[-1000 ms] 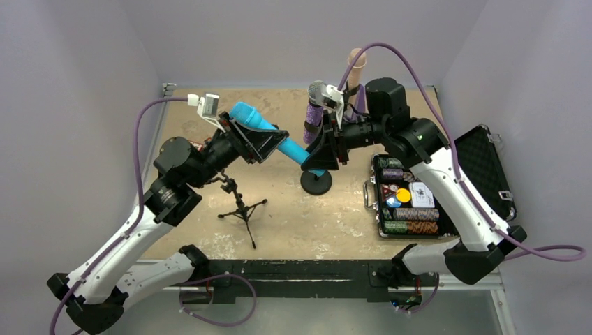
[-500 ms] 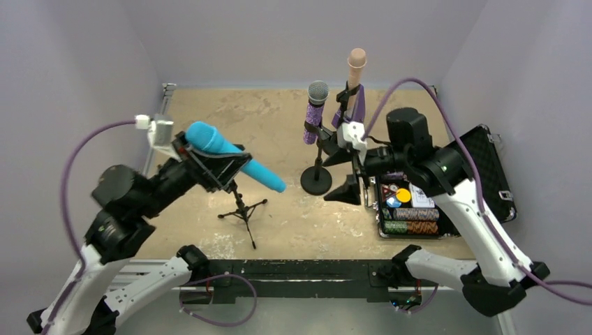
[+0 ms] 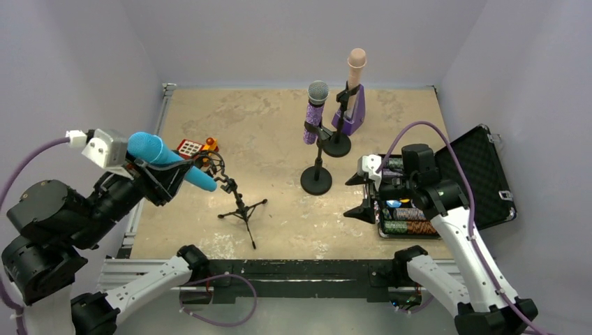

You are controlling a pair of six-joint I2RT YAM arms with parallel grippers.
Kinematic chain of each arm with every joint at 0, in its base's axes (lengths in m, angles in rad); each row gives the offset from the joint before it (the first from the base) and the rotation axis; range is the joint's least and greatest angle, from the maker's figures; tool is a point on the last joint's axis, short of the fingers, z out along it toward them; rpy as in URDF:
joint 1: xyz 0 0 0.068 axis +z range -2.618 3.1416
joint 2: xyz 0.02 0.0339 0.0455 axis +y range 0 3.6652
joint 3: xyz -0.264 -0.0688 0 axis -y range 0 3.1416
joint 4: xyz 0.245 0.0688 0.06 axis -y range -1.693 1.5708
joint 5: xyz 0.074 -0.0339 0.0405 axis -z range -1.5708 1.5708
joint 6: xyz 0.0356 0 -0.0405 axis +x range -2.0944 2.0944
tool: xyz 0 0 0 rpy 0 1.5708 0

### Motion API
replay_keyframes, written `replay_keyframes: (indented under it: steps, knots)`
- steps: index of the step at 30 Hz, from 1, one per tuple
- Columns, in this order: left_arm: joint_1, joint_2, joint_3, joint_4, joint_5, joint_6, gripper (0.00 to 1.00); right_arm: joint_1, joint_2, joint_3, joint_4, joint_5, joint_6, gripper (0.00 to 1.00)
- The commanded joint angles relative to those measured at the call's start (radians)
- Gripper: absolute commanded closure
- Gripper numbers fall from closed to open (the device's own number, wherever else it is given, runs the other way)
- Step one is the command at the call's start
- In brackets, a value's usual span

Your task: Attach the microphones to the stand

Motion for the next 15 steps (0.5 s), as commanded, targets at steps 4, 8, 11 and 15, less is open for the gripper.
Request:
replay_keyframes:
  steps: [4,8,11,15]
  knots:
    - [0.003,0.077,0.02,-0.075,-0.154,0.12,1.0,-0.101,0.002,-0.105,0.047,-0.144,-0.071,0.09]
    - [0.003,0.088,0.008,-0.038,-0.161,0.124,1.0,-0.12,-0.008,-0.108,0.045,-0.16,-0.075,0.09]
    - [0.003,0.092,0.0,-0.006,-0.171,0.128,1.0,-0.126,-0.012,-0.114,0.046,-0.159,-0.076,0.09]
    - [0.002,0.09,-0.004,0.012,-0.169,0.125,1.0,-0.132,-0.017,-0.119,0.046,-0.159,-0.079,0.09]
